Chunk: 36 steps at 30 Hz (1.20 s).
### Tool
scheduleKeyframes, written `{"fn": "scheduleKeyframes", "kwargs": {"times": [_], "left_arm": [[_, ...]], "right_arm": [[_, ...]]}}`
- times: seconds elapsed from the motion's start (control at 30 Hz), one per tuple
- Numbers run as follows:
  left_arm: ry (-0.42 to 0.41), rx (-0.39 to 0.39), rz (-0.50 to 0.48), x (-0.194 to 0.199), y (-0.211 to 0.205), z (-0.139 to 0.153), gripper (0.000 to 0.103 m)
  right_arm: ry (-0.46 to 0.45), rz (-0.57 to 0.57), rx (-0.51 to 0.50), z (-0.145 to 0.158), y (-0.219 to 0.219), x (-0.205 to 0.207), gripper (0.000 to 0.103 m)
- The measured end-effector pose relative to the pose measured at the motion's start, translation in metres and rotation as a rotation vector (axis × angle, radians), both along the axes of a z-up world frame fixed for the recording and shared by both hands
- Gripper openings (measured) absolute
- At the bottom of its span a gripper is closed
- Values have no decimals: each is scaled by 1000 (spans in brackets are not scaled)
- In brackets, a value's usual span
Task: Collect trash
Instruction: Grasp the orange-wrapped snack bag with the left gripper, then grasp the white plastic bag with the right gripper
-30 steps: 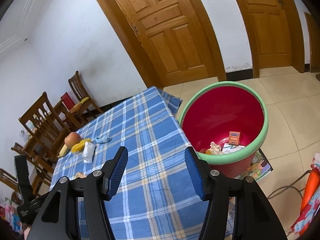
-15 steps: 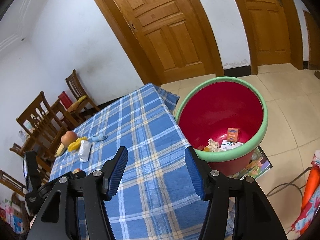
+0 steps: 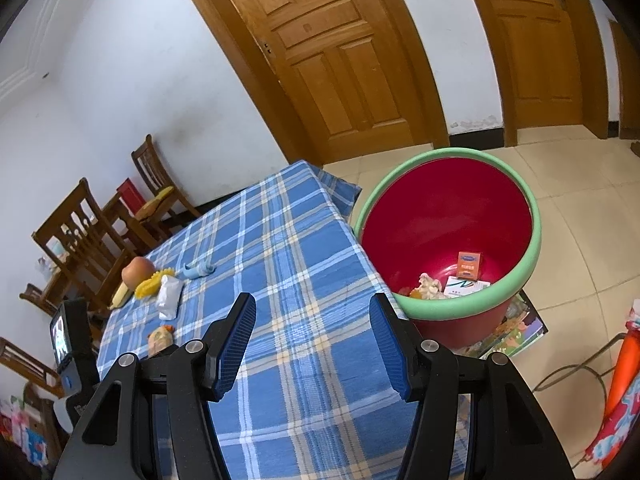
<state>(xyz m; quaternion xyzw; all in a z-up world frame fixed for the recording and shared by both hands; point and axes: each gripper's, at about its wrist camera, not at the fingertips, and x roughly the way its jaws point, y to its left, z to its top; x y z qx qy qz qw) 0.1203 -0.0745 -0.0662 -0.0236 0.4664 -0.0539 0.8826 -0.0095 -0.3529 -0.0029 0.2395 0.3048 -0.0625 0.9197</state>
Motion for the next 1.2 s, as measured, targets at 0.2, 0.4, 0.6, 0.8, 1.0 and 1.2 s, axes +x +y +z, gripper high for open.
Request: {"fn": "scheduleKeyframes", "kwargs": {"times": [0.2, 0.4, 0.6, 0.8, 1.0, 1.2], "left_arm": [[0, -63, -29, -5, 11, 5, 38], [-63, -72, -26, -10, 30, 27, 38], [-117, -58, -2, -6, 55, 47, 38], [-149, -45, 32, 7, 83, 57, 38], [-177, -29, 44, 19, 98, 59, 38], [-205, 12, 52, 32, 110, 53, 38]], "right_arm": [[-22, 17, -20, 11, 7, -1, 61], [-40, 64, -34, 22, 22, 5, 61], [-35, 118, -44, 30, 44, 15, 61], [-39, 143, -58, 37, 64, 25, 61], [-45, 173, -65, 42, 91, 47, 61], [-34, 229, -104, 36, 126, 74, 61]]}}
